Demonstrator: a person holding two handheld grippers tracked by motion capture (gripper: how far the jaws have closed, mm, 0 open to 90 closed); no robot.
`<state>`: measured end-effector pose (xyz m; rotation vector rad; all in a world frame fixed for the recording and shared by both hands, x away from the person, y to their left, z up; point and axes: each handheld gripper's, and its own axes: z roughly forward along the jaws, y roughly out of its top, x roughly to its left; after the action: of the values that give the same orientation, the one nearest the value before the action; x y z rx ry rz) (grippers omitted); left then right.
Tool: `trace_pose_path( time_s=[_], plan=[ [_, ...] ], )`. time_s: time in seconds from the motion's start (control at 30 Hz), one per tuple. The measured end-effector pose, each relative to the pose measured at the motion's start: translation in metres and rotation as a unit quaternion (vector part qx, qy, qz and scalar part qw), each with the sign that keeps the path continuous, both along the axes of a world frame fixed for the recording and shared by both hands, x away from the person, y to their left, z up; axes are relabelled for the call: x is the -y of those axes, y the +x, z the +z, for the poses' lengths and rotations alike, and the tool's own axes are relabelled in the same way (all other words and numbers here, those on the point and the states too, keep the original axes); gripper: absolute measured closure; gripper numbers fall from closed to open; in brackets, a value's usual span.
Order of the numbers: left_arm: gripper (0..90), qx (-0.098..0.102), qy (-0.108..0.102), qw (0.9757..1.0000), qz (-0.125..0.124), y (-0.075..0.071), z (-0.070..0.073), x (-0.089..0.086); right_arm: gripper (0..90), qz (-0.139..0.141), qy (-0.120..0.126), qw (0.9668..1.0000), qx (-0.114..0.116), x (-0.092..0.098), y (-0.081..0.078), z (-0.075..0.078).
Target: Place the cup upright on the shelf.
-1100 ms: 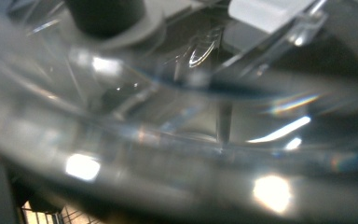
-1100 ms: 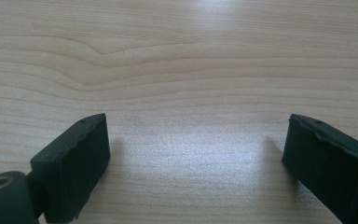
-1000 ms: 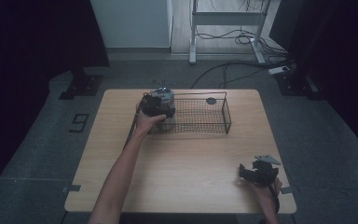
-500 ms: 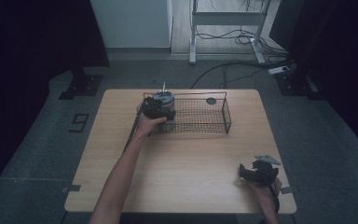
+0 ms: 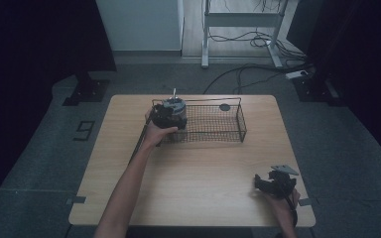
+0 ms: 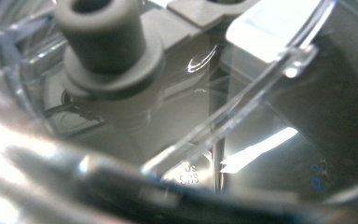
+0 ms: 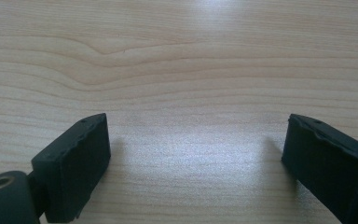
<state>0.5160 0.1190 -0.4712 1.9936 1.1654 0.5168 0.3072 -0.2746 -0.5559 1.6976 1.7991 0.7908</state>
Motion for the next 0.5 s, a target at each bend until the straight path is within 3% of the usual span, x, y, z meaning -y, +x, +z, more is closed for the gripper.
trace_pose_path(
  time_s=[0.13, 0.5],
  plan=[
    [2.2, 0.013, -0.022, 0.9996, -0.009, -0.003, 0.007, -0.004, 7.5, 0.000, 0.000, 1.0000, 0.000, 0.000, 0.000, 0.000],
    [2.1, 0.025, -0.018, 0.9995, -0.003, -0.020, 0.021, -0.016, 7.5, 0.000, 0.000, 1.0000, 0.000, 0.000, 0.000, 0.000]
  ],
)
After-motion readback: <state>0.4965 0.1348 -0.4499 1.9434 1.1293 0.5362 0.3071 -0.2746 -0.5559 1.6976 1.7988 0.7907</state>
